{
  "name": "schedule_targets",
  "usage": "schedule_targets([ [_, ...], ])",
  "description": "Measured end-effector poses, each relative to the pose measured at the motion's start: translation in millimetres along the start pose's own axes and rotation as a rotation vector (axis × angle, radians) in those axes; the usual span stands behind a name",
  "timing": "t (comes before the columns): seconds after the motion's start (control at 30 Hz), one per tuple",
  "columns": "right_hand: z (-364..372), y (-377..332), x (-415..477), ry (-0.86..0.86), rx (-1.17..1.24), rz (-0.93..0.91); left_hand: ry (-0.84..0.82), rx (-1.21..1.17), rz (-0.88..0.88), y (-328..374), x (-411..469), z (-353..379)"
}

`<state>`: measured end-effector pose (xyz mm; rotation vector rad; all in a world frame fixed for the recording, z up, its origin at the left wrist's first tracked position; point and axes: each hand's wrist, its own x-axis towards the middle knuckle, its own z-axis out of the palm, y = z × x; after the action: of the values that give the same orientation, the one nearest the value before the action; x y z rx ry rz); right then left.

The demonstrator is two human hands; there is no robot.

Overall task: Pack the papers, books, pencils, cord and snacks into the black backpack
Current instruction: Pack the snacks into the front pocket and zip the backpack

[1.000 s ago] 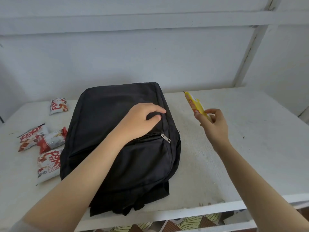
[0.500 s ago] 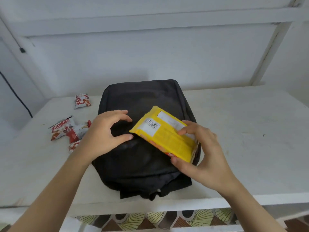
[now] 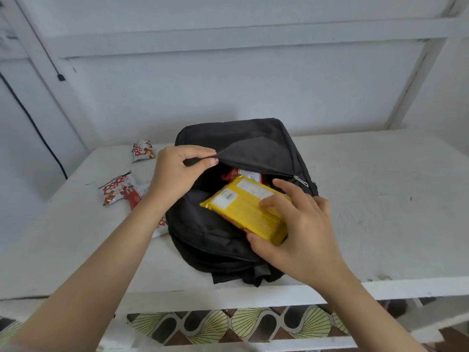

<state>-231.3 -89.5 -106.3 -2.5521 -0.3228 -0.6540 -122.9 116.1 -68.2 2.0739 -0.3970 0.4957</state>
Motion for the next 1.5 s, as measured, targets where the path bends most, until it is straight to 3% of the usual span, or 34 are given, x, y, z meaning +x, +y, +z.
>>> schedule_targets([
  [0.17, 20, -29, 11, 0.032, -0.124, 0.185, -0.023, -0.019, 0.001, -1, -5, -1],
  [0.37, 27, -27, 2, -0.175, 0.229, 0.037, -0.089, 0.028, -0.012, -8, -11, -5],
  [0.67, 39, -29, 18, -0.038, 0.146, -0.005, -0.060, 0.120, 0.027, -29, -35, -17],
  [0.9, 59, -43, 54, 0.237, -0.269, 0.009, 0.011, 0.045, 0.048, -25, -39, -14],
  [1.03, 70, -51, 74, 0.241, -0.380, 0.040, 0.034, 0.049, 0.049, -27, -40, -13],
  [1.13, 70, -64, 72, 0.227, -0.281, 0.021, 0.017, 0.071, 0.062, -31, -44, -15],
  [1.23, 66, -87, 56, 0.178, -0.084, -0.109, 0.017, 0.096, 0.000, -47, -53, -32],
  [1.33, 81, -110, 46, 0.067, -0.083, -0.361, 0.048, 0.160, -0.131, -79, -65, -59],
  [1.4, 97, -128, 47, -0.039, -0.197, -0.479, 0.088, 0.212, -0.221, -103, -73, -76],
  [1.5, 130, -156, 53, -0.316, -0.623, -0.525, 0.200, 0.194, -0.356, -128, -80, -97],
])
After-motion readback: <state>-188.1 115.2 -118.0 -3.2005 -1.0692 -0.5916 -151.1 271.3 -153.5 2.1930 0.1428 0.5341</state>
